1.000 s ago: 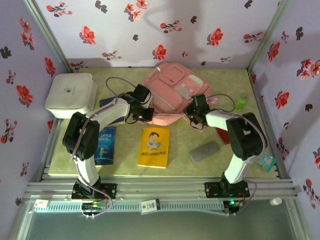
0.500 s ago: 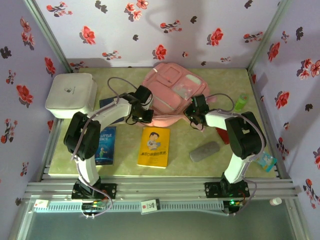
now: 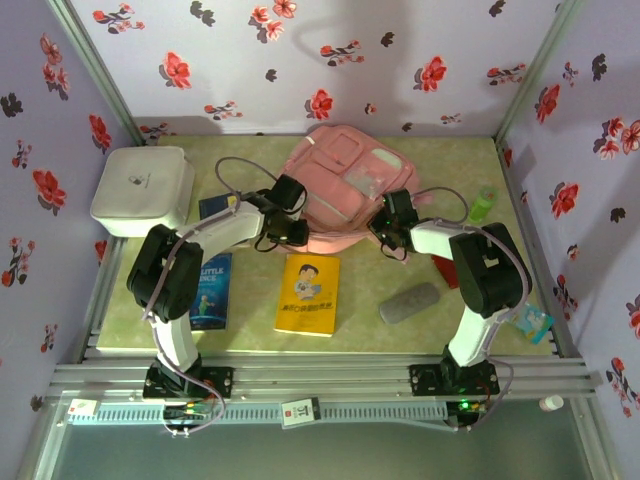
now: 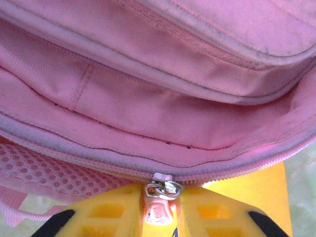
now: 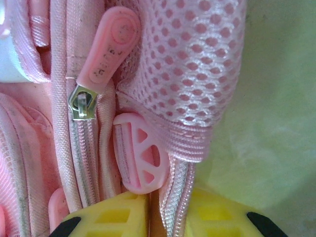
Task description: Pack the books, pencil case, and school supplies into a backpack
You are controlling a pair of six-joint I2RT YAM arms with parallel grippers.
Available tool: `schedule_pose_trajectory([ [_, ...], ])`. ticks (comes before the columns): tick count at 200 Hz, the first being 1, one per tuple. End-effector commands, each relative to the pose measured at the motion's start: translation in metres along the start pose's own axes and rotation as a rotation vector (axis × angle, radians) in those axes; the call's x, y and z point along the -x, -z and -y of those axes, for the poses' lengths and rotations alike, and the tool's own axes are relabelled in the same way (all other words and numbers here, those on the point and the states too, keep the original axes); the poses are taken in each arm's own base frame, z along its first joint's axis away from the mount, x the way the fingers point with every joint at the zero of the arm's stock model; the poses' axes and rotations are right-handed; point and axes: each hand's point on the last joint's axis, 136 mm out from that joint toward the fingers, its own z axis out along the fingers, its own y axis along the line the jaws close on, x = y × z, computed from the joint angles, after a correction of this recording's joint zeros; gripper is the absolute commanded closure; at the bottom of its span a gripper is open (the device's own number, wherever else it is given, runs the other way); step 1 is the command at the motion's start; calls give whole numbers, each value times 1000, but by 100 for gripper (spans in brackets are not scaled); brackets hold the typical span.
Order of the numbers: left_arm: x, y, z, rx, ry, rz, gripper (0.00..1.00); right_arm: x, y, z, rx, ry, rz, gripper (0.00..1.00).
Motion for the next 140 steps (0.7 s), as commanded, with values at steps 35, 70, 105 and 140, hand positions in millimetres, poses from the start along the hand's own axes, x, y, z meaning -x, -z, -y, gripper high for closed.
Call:
schedule_pose_trajectory([
  [35, 1, 5, -1, 17, 0, 36, 93, 11, -5, 10, -35, 4, 45, 79],
  [70, -1, 17, -5, 29, -18, 54, 98, 17, -6, 14, -71, 26, 70, 80],
  [105, -6, 21, -7, 32, -20, 49, 97, 18, -8, 15, -79, 33, 72, 80],
  [140, -6, 25, -24, 109, -17, 46, 97, 20, -7, 20, -97, 37, 81, 80],
])
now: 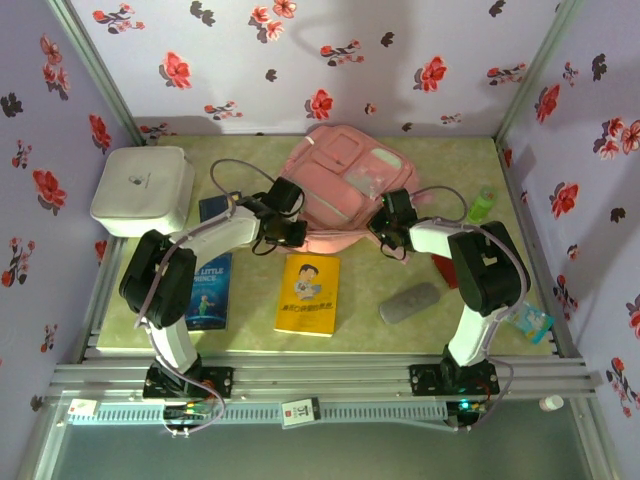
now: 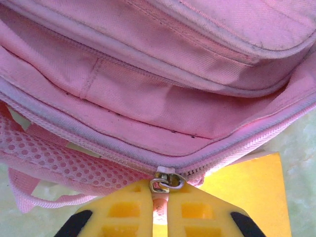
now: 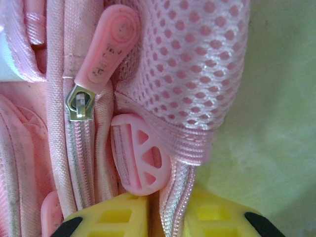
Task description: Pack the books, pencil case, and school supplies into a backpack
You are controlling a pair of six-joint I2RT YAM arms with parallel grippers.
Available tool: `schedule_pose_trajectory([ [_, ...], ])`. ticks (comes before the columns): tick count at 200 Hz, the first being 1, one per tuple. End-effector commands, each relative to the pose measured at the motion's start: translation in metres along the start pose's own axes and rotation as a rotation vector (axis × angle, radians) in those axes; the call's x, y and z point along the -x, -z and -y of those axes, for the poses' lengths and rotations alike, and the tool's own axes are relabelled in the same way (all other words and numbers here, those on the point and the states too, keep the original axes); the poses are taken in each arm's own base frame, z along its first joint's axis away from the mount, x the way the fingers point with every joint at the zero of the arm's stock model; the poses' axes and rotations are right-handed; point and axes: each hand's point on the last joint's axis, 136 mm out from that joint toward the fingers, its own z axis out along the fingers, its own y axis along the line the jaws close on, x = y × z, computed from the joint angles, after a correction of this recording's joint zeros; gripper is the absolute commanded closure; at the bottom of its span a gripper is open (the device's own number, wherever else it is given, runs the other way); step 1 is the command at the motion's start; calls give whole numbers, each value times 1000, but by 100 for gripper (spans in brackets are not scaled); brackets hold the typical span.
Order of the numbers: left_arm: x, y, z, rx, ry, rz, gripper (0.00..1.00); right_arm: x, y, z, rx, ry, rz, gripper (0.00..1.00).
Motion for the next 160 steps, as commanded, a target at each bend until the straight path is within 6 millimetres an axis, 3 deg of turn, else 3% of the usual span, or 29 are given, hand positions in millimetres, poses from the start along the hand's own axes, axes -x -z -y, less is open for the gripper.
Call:
schedule_pose_trajectory([
  [1, -3, 15, -21, 95, -14, 6, 97, 18, -4, 18, -82, 10, 73, 80],
  [53, 0, 12, -72, 186, 21, -18, 98, 28, -6, 32, -150, 36, 97, 80],
  [81, 2, 0, -78, 187, 7, -43, 99, 35, -13, 35, -168, 55, 104, 79],
  [103, 3, -2, -64, 116, 9, -43, 100, 45, -18, 29, -147, 76, 114, 78],
  [134, 2, -3, -26, -3, 6, -28, 100, 67, -26, 9, -58, 105, 125, 75],
  [160, -3, -9, 7, -67, 1, -30, 100, 81, -16, -7, -6, 117, 122, 69],
])
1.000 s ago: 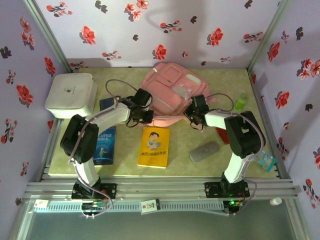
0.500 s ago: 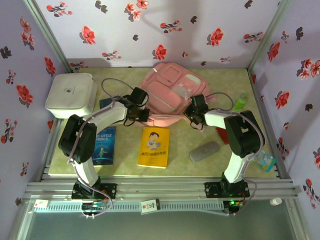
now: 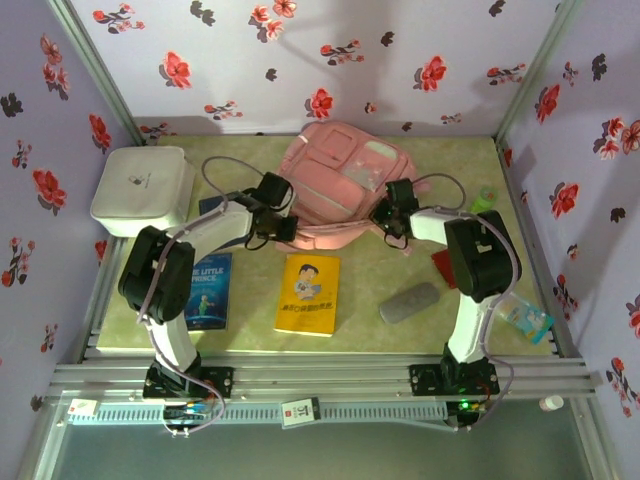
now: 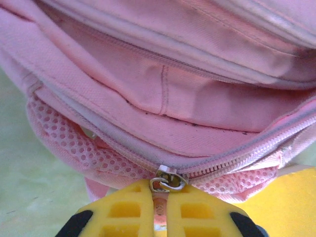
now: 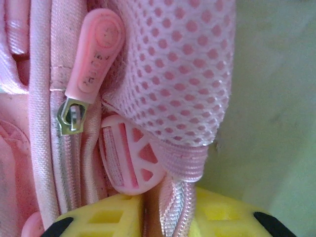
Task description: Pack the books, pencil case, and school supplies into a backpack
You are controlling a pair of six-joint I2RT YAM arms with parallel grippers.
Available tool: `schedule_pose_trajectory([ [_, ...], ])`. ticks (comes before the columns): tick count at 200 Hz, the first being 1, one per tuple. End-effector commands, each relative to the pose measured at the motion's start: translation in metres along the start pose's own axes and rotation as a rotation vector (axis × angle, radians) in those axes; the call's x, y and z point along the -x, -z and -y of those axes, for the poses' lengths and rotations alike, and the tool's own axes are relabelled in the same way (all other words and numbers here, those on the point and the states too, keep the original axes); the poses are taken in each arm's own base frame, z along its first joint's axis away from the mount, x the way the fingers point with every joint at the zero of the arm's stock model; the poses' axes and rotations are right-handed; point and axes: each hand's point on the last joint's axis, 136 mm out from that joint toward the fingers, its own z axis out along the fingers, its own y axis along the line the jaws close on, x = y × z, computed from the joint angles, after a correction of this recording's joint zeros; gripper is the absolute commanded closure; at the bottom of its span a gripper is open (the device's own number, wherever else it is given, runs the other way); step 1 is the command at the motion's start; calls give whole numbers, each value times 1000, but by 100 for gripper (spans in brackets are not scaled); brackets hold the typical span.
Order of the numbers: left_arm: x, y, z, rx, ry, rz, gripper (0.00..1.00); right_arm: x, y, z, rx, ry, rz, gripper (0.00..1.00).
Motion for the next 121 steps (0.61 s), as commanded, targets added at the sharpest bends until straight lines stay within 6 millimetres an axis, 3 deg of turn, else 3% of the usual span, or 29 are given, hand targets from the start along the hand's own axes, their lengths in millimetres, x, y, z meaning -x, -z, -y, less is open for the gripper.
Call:
schedule_pose_trajectory([
  [1, -11, -5, 28, -60, 13, -32, 100, 48, 5, 1, -1, 13, 112, 69],
  [22, -7, -10, 50, -93, 12, -16, 100, 52, 25, 0, -3, -4, 111, 59],
  [33, -1, -12, 62, -118, 5, -6, 100, 52, 38, 4, -17, -23, 116, 50],
  [51, 6, -16, 82, -148, -12, 4, 100, 47, 60, 15, -47, -56, 123, 44],
  [84, 6, -22, 116, -206, -38, -7, 100, 20, 83, 27, -43, -137, 58, 40],
  [121, -4, -29, 133, -216, -68, -39, 100, -18, 84, 18, 44, -249, -61, 35],
])
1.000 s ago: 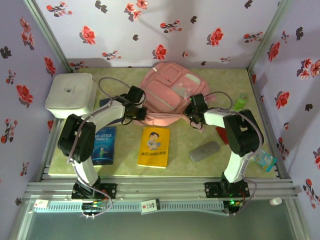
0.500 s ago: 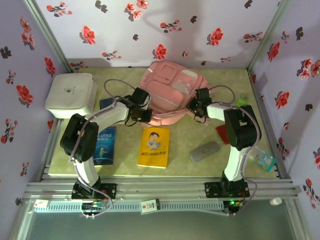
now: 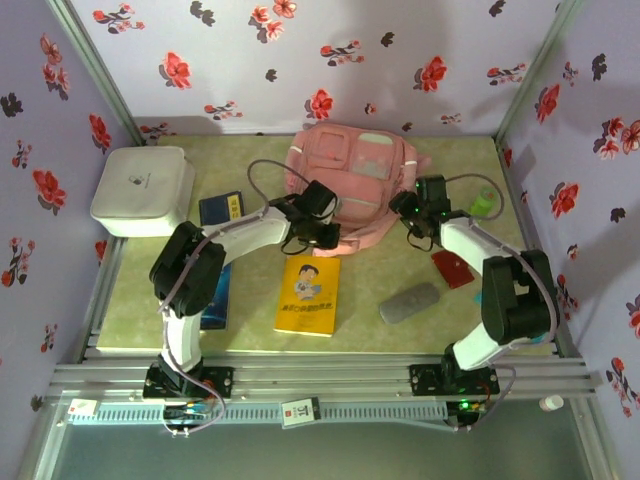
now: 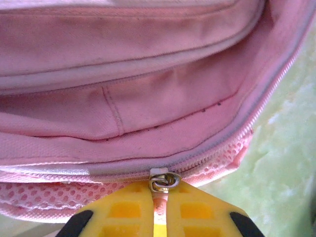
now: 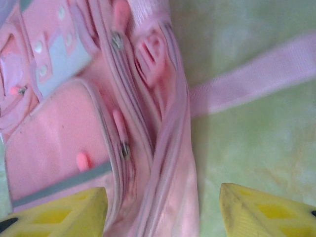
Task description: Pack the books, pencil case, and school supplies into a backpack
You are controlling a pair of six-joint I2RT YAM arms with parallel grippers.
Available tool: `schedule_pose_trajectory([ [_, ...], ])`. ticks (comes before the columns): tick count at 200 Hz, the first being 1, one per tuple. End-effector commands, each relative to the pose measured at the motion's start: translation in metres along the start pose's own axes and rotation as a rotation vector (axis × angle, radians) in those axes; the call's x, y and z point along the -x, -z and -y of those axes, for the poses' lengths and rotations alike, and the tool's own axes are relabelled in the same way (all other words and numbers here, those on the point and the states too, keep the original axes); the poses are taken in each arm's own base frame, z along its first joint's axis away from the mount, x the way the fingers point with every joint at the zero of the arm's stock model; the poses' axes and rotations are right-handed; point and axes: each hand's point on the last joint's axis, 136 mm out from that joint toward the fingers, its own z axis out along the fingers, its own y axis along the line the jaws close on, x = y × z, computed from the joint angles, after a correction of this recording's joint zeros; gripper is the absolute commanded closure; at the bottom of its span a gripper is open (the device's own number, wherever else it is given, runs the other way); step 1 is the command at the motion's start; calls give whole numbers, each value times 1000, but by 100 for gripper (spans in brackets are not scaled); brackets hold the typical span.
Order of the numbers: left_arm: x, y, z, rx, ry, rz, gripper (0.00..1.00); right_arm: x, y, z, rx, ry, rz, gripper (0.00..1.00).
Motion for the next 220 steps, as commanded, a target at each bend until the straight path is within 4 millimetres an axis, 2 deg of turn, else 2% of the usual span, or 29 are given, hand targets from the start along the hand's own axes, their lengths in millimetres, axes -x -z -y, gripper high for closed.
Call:
schedule_pose_trajectory([
  [1, -3, -6, 18, -46, 0, -23, 100, -38, -4, 11, -5, -109, -130, 35],
  [26, -10, -9, 15, -33, 7, -49, 99, -56, -16, 5, 20, -130, -165, 30],
  [62, -16, -8, 11, -11, 4, -80, 93, -72, -38, -9, 72, -142, -231, 30],
  [120, -19, -16, 7, 2, 13, -97, 78, -77, -48, -2, 53, -147, -239, 33],
  [157, -19, -19, 7, 4, 14, -103, 77, -76, -50, 0, 47, -146, -235, 34],
  [180, -18, -19, 6, 6, 12, -99, 85, -76, -52, 2, 40, -142, -234, 39],
  [220, -9, -3, -7, 69, -8, -38, 99, -69, -53, 19, -44, -94, -176, 58],
])
